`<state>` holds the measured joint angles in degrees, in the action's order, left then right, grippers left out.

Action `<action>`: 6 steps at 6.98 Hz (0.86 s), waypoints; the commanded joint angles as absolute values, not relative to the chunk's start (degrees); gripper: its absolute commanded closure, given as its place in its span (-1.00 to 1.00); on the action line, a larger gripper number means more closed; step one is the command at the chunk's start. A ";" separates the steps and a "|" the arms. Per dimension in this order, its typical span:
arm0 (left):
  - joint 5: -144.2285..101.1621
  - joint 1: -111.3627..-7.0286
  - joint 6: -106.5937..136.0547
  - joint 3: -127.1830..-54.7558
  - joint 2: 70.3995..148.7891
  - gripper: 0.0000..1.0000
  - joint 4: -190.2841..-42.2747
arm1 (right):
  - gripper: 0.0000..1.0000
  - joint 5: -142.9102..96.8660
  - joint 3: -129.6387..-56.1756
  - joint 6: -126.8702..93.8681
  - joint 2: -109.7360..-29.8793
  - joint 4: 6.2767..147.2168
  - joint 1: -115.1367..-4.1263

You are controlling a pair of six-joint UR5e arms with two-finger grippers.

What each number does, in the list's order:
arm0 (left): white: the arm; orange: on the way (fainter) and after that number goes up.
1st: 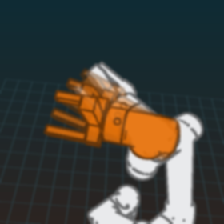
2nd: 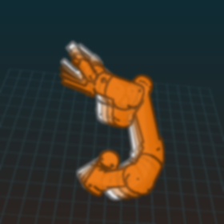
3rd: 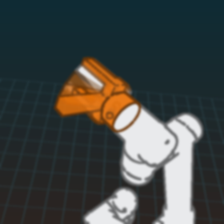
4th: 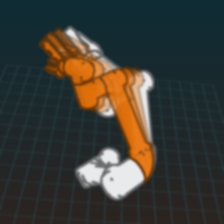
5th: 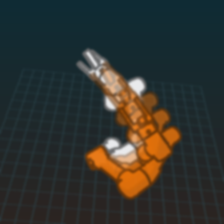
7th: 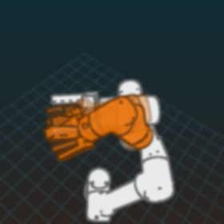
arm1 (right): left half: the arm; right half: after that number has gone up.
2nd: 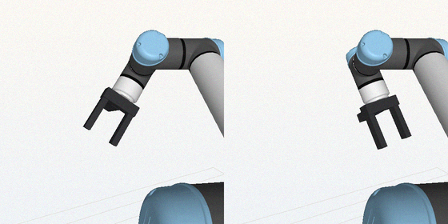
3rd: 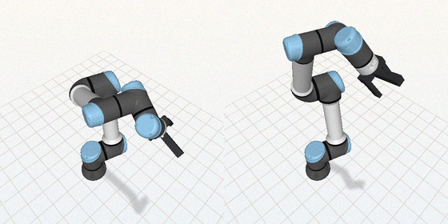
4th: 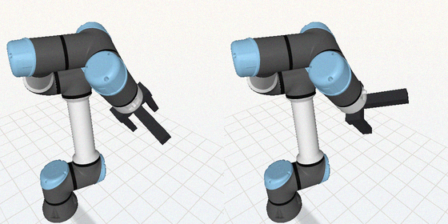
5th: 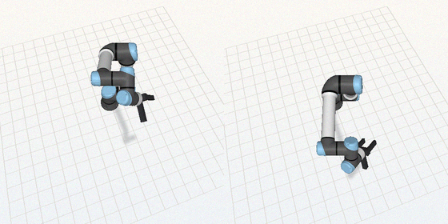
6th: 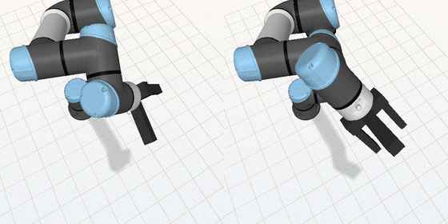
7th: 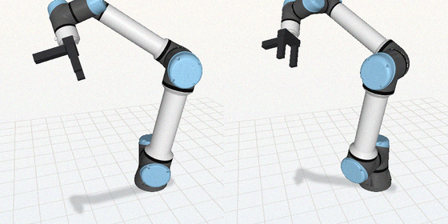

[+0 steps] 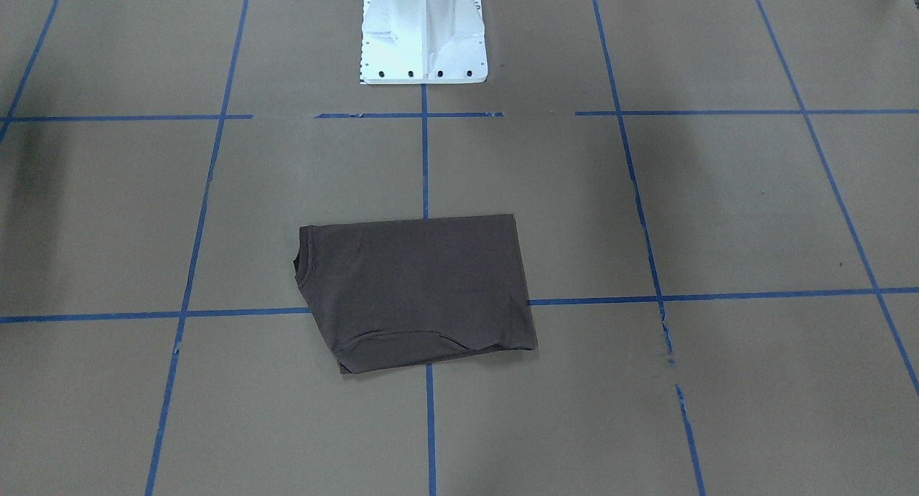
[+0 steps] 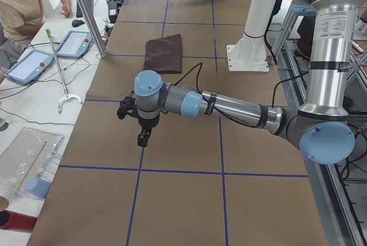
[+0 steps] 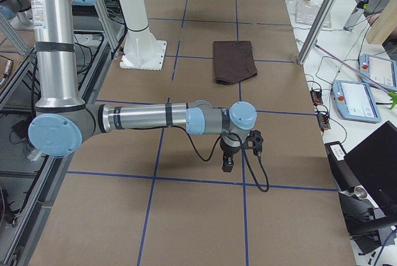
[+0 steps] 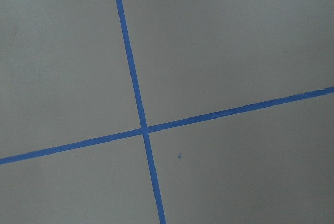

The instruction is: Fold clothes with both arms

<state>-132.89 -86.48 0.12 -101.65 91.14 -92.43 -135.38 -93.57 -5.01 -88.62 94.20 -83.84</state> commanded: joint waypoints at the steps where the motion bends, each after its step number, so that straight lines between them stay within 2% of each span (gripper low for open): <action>1: -133.07 -86.48 0.09 -101.69 90.97 -1.00 -92.46 | -1.00 -135.44 -93.34 -5.01 -88.68 94.22 -83.85; 6: -133.50 -86.48 -0.17 -101.52 90.97 -1.00 -92.63 | -1.00 -135.79 -93.34 -5.01 -88.68 94.22 -83.85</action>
